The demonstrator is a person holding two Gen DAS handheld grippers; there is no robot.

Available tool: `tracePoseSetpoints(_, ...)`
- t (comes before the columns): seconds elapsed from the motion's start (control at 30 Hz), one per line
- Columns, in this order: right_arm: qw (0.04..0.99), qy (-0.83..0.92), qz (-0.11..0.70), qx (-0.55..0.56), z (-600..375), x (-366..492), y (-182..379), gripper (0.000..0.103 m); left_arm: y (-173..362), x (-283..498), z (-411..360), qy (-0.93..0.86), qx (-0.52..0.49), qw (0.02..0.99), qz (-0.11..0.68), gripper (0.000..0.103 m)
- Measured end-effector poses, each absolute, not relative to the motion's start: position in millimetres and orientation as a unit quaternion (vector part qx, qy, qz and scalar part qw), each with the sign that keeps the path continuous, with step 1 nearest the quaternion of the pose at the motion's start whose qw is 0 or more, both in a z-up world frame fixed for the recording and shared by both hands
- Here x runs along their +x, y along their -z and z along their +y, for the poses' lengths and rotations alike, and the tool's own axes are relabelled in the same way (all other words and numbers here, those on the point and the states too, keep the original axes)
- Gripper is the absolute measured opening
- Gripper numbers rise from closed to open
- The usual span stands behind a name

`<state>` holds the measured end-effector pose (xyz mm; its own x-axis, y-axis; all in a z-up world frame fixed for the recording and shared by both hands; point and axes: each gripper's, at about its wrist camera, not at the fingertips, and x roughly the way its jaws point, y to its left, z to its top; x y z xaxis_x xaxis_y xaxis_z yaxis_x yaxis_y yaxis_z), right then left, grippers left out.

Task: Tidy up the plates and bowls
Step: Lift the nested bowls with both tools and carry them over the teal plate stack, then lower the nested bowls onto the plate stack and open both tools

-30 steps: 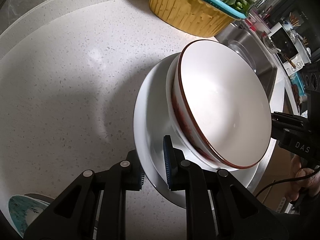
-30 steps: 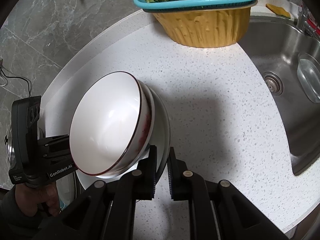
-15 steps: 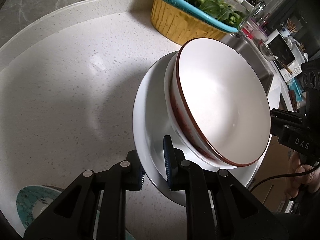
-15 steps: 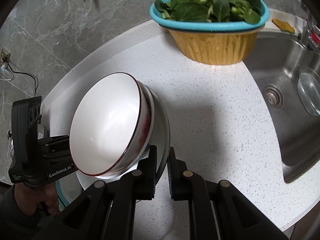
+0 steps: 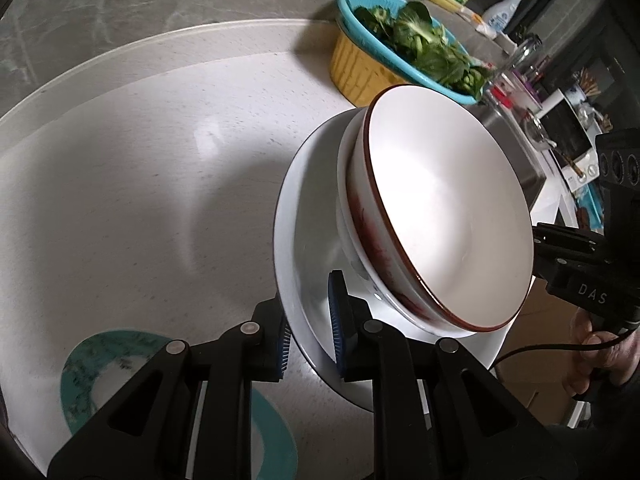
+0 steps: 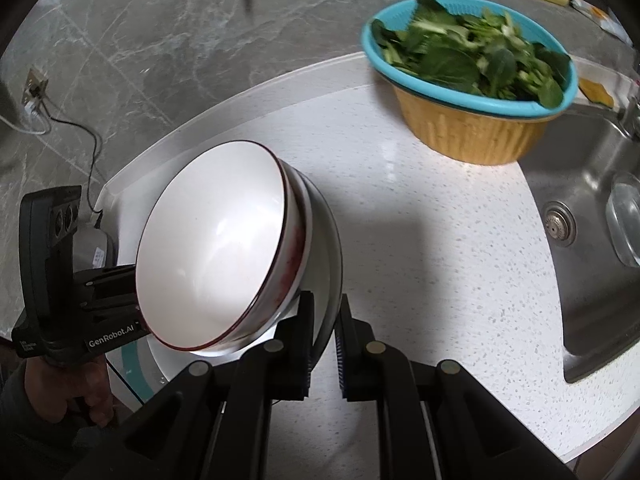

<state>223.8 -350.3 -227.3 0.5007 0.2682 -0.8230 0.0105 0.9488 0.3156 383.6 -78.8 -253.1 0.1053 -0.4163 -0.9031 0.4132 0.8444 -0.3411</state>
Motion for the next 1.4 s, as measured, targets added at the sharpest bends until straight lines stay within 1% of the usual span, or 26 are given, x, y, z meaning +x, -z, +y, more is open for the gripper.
tracePoseSetpoints(0.33, 0.855, -0.125, 0.492, 0.109, -308.5, 231.6, 209.0, 0.012, 226.1, 367.7, -18.6, 0.233, -0.026, 0.760, 0.606, 0.014)
tracePoseSetpoints(0.67, 0.844, -0.184, 0.499, 0.071, -255.4, 245.7, 205.9, 0.012, 219.4, 345.2, 54.5, 0.181, -0.064, 0.773, 0.604, 0.014)
tracePoseSetpoints(0.87, 0.830, -0.215, 0.512, 0.057, -222.1, 248.0, 216.5, 0.013, 228.5, 324.6, 96.0, 0.152, -0.078, 0.773, 0.611, 0.014)
tracePoseSetpoints(1.1, 0.811, -0.242, 0.531, 0.044, -186.6, 246.0, 238.5, 0.013, 252.9, 287.0, 141.1, 0.126, -0.078, 0.761, 0.631, 0.014)
tracePoseSetpoints(1.4, 0.799, -0.244, 0.548, 0.036, -161.8, 240.8, 264.1, 0.014, 272.1, 261.8, 176.5, 0.121, -0.079, 0.755, 0.639, 0.014)
